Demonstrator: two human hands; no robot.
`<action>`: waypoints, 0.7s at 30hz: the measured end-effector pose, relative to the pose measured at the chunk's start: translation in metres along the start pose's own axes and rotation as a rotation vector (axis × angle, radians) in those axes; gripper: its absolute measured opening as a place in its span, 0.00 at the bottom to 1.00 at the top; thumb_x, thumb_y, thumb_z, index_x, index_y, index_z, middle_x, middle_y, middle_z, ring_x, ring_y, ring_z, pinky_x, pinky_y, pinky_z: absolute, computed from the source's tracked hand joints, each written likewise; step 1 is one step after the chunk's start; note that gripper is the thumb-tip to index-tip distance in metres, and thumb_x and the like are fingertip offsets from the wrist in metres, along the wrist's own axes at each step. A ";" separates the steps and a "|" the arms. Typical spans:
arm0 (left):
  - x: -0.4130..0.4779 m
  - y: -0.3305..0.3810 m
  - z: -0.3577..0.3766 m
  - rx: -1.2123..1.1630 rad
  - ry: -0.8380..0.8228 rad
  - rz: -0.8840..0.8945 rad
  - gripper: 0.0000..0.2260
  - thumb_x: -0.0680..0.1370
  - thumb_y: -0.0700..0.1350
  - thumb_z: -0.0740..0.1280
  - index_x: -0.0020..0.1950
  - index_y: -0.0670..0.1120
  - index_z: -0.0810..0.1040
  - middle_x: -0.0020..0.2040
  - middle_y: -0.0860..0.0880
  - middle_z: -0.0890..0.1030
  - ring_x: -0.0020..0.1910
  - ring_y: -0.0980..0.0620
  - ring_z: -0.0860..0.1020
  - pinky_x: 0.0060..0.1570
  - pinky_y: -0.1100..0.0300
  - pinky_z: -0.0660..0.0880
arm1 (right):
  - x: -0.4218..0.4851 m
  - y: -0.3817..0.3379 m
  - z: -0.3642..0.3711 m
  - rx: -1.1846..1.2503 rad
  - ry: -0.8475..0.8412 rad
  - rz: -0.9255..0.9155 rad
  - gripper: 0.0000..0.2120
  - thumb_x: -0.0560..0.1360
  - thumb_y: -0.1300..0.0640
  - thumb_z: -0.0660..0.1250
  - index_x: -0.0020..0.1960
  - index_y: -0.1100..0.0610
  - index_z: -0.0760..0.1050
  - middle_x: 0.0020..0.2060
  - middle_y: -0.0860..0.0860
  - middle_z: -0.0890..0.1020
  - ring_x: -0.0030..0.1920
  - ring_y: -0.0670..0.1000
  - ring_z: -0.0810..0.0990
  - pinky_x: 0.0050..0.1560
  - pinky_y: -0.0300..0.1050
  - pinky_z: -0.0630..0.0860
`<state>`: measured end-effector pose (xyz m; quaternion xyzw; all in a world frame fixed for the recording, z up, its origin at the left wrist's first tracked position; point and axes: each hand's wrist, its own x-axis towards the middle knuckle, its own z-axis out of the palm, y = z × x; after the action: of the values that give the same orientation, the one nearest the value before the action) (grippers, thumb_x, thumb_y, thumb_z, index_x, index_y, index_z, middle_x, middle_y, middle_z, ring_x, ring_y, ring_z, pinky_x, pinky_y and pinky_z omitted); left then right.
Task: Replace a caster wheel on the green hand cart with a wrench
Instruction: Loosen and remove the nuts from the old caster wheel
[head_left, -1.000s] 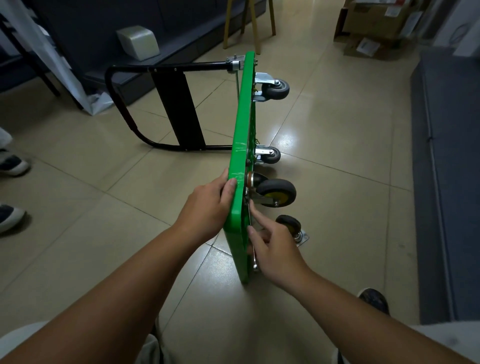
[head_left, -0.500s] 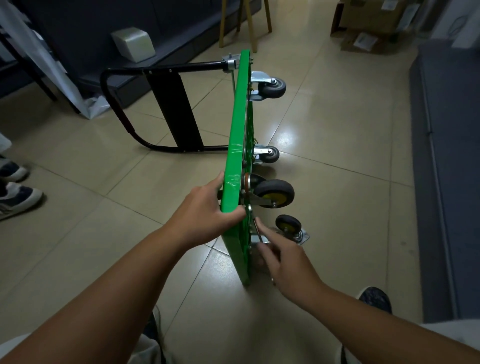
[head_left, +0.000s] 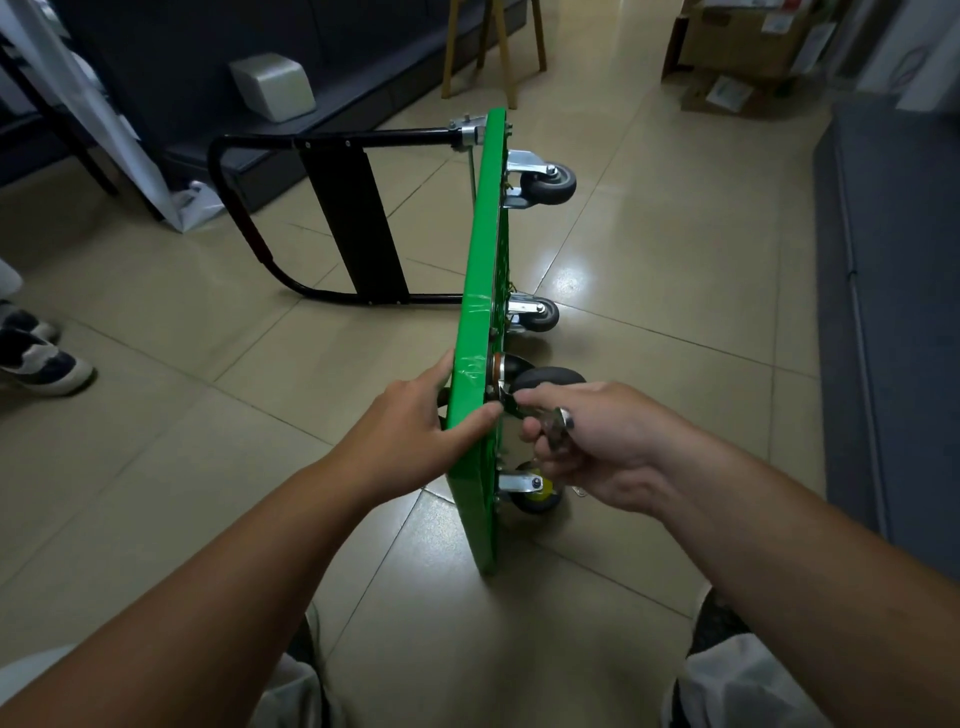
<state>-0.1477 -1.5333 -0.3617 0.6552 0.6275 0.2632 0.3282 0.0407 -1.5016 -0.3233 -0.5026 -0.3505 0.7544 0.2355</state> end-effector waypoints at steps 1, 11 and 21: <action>0.001 -0.001 0.000 -0.029 -0.003 -0.012 0.27 0.79 0.68 0.62 0.77 0.64 0.64 0.61 0.54 0.82 0.56 0.54 0.82 0.53 0.49 0.83 | 0.000 -0.001 0.000 -0.007 -0.009 0.008 0.09 0.82 0.61 0.63 0.43 0.58 0.73 0.25 0.51 0.73 0.23 0.45 0.63 0.23 0.36 0.55; 0.004 -0.003 -0.002 0.011 0.023 -0.079 0.29 0.77 0.55 0.50 0.79 0.58 0.65 0.40 0.44 0.81 0.35 0.46 0.77 0.39 0.42 0.78 | 0.014 -0.013 0.030 -0.101 -0.106 0.037 0.11 0.82 0.61 0.59 0.41 0.57 0.71 0.22 0.48 0.67 0.19 0.43 0.59 0.21 0.34 0.54; 0.002 -0.005 -0.003 0.049 0.016 -0.066 0.26 0.85 0.55 0.52 0.83 0.56 0.55 0.46 0.47 0.83 0.37 0.51 0.79 0.40 0.47 0.78 | 0.001 0.048 0.010 -0.201 -0.006 -0.208 0.13 0.80 0.62 0.66 0.64 0.54 0.78 0.29 0.55 0.81 0.26 0.48 0.73 0.28 0.38 0.70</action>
<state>-0.1531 -1.5313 -0.3633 0.6398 0.6576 0.2418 0.3158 0.0309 -1.5351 -0.3579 -0.4824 -0.4751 0.6884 0.2601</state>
